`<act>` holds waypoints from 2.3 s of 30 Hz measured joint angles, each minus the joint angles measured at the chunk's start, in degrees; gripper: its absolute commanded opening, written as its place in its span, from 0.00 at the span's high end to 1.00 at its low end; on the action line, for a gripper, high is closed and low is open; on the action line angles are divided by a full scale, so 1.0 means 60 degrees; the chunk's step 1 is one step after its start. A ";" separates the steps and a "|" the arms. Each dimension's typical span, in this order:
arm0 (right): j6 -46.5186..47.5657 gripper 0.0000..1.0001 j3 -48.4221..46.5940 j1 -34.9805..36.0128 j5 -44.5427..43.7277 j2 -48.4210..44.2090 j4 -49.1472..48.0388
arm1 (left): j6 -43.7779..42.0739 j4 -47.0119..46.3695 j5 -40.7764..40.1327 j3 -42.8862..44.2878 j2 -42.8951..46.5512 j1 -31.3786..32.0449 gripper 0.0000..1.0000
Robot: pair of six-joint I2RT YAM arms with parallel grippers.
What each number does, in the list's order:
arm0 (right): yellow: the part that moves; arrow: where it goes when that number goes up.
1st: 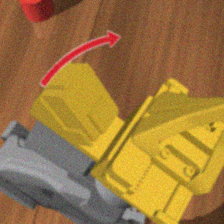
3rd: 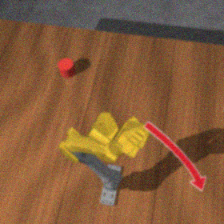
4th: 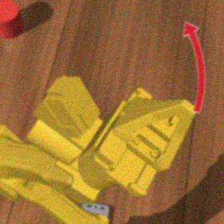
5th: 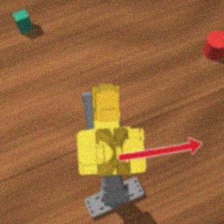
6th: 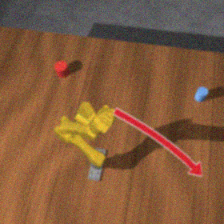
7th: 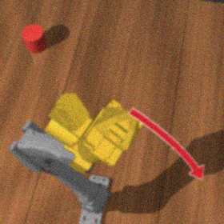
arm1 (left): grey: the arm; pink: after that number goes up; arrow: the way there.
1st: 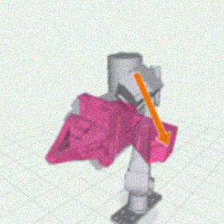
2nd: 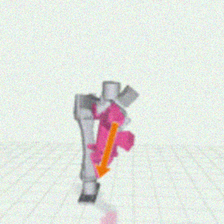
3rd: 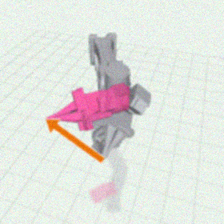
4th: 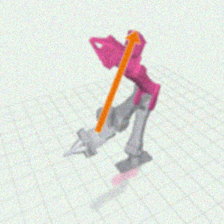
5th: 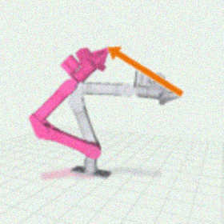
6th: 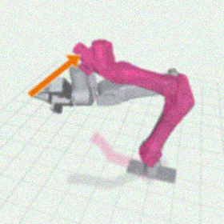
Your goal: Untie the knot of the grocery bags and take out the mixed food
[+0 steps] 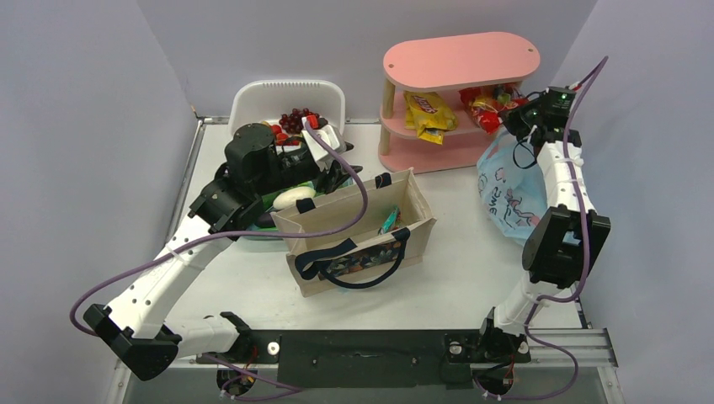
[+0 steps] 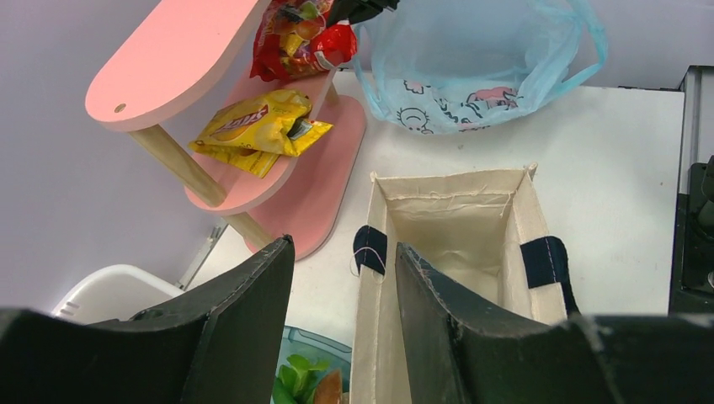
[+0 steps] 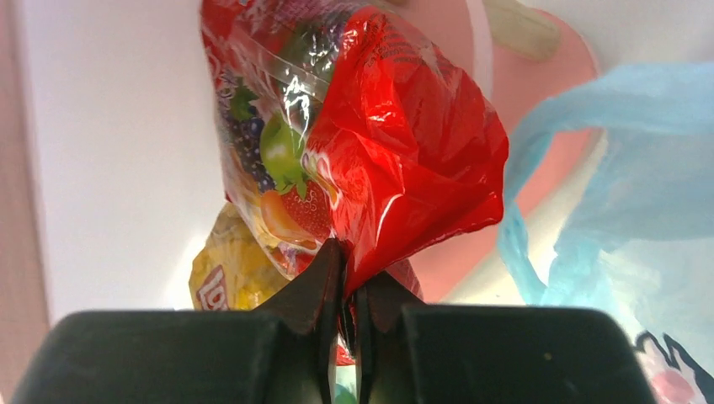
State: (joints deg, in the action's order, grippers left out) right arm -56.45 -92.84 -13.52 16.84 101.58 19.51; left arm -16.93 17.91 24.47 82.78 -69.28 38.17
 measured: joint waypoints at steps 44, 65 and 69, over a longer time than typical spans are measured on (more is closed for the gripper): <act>0.9034 0.18 0.1774 0.5315 0.1031 -0.4306 0.3246 | -0.3617 0.2488 0.0142 -0.4295 0.1333 0.2473 0.64; 1.2768 1.00 0.6167 0.7996 -0.0437 -0.8360 0.4069 | -0.1938 0.0277 -0.1009 -0.4699 0.1792 0.2929 0.73; 1.2779 1.00 0.6419 0.8149 -0.0419 -0.8677 0.3891 | -0.1891 -0.0262 -0.1923 -0.4564 0.0809 0.3351 0.73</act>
State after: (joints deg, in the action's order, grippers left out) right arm 20.23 -54.33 35.38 14.33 49.52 42.85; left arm -28.27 16.34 12.93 55.40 -64.42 58.28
